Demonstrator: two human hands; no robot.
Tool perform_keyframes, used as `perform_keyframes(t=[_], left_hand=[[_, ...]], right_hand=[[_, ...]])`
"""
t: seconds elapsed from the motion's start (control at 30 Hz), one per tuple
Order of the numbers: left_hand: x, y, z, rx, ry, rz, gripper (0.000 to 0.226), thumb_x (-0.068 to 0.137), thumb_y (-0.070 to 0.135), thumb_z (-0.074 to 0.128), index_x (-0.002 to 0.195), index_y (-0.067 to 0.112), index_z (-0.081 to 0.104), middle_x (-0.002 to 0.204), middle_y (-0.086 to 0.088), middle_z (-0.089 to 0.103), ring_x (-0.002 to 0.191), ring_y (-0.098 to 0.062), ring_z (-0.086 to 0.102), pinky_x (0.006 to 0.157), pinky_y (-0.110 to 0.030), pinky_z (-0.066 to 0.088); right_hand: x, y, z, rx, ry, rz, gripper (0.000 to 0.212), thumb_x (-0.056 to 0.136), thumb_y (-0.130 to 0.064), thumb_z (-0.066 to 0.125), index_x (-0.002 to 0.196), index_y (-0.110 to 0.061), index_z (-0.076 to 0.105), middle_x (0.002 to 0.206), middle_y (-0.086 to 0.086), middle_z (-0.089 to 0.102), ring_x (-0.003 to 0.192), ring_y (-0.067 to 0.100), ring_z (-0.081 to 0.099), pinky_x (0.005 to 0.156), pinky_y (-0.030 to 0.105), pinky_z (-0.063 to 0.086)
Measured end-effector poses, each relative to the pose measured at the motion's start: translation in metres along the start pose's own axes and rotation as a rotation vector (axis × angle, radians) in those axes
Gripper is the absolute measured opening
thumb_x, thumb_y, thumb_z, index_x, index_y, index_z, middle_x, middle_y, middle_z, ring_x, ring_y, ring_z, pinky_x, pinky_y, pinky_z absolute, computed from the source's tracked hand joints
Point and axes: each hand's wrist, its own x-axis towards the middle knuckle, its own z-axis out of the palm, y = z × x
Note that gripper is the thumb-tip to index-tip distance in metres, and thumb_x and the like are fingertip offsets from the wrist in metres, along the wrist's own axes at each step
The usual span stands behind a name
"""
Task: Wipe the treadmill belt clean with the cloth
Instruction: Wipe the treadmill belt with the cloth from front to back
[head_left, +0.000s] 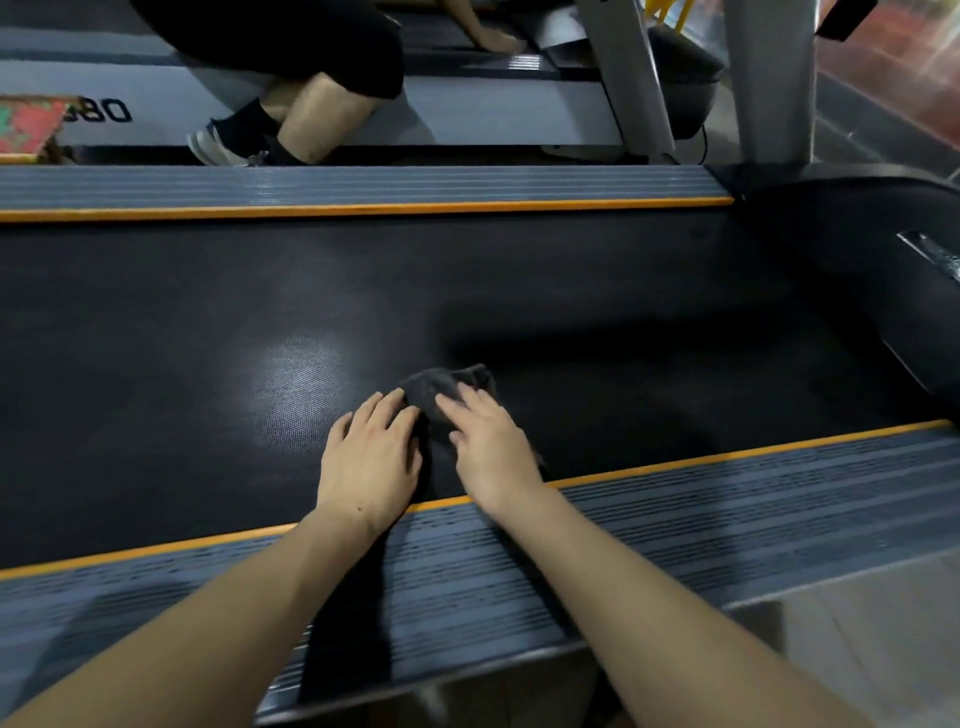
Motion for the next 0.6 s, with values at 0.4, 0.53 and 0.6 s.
perform_keyframes(t=[0.4,0.53,0.6], left_hand=[[-0.007,0.003,-0.004,-0.081,-0.011,-0.146,0.034,0.091,0.027,0.05,0.121,0.021,0.067,0.143,0.0,0.056,0.136,-0.022,0.047,0.11,-0.042,0.038],[-0.011,0.001,-0.008,-0.12,0.003,-0.189,0.032,0.091,0.024,0.055,0.121,0.02,0.067,0.138,-0.002,0.061,0.131,-0.024,0.052,0.107,-0.043,0.041],[-0.011,0.0,-0.007,-0.113,0.015,-0.209,0.033,0.091,0.023,0.056,0.121,0.017,0.067,0.137,-0.003,0.062,0.131,-0.026,0.053,0.107,-0.044,0.042]], right_hand=[[-0.008,0.07,-0.058,-0.131,0.109,0.443,0.054,0.091,-0.008,0.055,0.141,-0.026,0.052,0.157,0.007,0.036,0.142,0.027,0.035,0.113,0.036,0.033],[-0.012,-0.004,-0.009,-0.022,-0.039,0.219,0.059,0.086,-0.001,0.057,0.138,-0.029,0.055,0.156,0.003,0.038,0.143,0.027,0.034,0.116,0.038,0.027],[-0.014,-0.013,-0.006,0.034,-0.091,0.132,0.061,0.09,0.002,0.054,0.141,-0.031,0.052,0.158,-0.002,0.035,0.148,0.021,0.026,0.12,0.038,0.02]])
